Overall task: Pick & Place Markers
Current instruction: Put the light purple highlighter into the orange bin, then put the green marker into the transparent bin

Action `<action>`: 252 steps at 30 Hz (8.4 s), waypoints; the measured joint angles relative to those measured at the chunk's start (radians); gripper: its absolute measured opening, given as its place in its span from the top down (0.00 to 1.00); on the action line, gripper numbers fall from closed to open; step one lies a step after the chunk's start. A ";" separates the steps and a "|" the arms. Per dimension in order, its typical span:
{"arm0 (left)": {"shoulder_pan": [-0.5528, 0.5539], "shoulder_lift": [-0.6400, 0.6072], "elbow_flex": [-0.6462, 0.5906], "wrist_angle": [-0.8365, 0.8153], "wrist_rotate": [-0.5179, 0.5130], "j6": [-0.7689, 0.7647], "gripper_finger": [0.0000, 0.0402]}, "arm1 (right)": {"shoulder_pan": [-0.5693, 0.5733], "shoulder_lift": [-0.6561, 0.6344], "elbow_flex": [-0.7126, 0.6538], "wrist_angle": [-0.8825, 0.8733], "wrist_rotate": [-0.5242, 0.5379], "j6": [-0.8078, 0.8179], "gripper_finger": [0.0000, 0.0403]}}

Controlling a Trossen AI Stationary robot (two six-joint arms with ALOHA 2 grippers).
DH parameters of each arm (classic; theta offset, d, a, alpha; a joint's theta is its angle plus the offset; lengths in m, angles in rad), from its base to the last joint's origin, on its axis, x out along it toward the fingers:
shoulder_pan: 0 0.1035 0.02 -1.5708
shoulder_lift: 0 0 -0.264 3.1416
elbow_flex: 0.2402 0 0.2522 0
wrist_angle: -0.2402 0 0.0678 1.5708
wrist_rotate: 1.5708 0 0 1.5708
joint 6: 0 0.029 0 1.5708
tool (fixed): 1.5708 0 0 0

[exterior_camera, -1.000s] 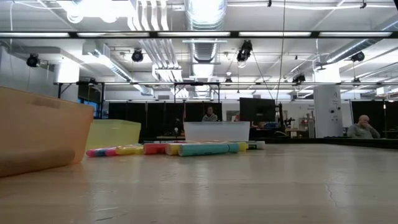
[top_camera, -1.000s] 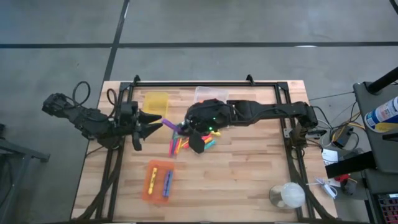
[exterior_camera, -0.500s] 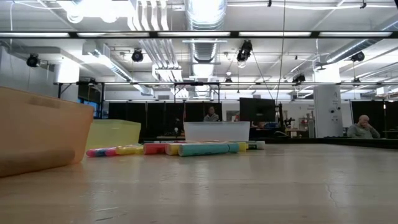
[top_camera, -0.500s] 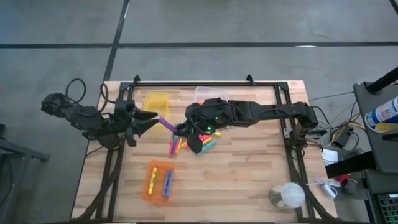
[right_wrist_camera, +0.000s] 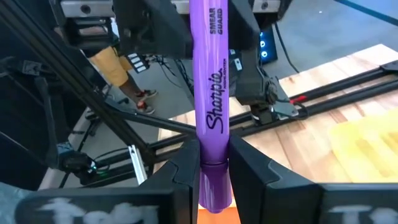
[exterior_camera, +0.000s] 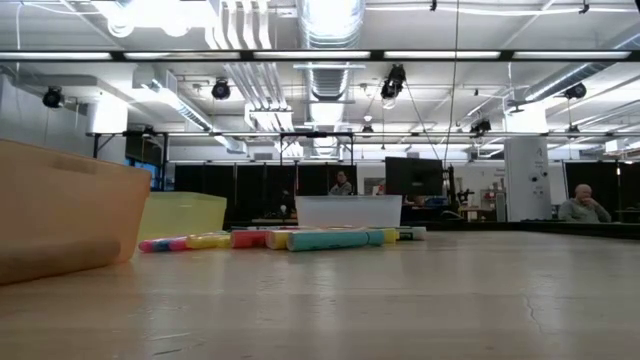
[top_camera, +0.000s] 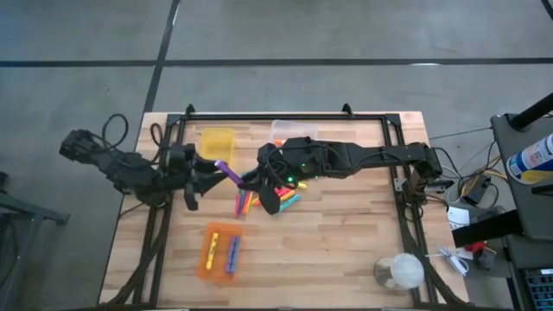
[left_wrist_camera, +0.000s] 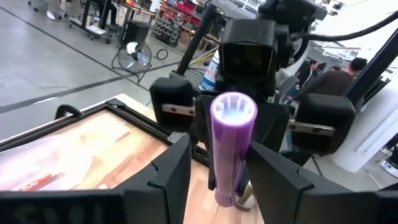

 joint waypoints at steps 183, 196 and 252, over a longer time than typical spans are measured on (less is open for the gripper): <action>0.000 -0.096 -0.078 -0.253 0.029 -0.448 0.58 | -0.386 -0.002 -0.803 -0.296 -0.055 -0.465 0.64; 0.000 -0.096 -0.078 -0.253 0.029 -0.452 0.58 | -0.388 -0.007 -0.871 -0.193 -0.053 -0.295 0.74; 0.002 0.000 -0.082 0.213 -0.084 0.208 0.58 | -0.020 0.000 0.016 -0.032 0.187 -0.285 0.83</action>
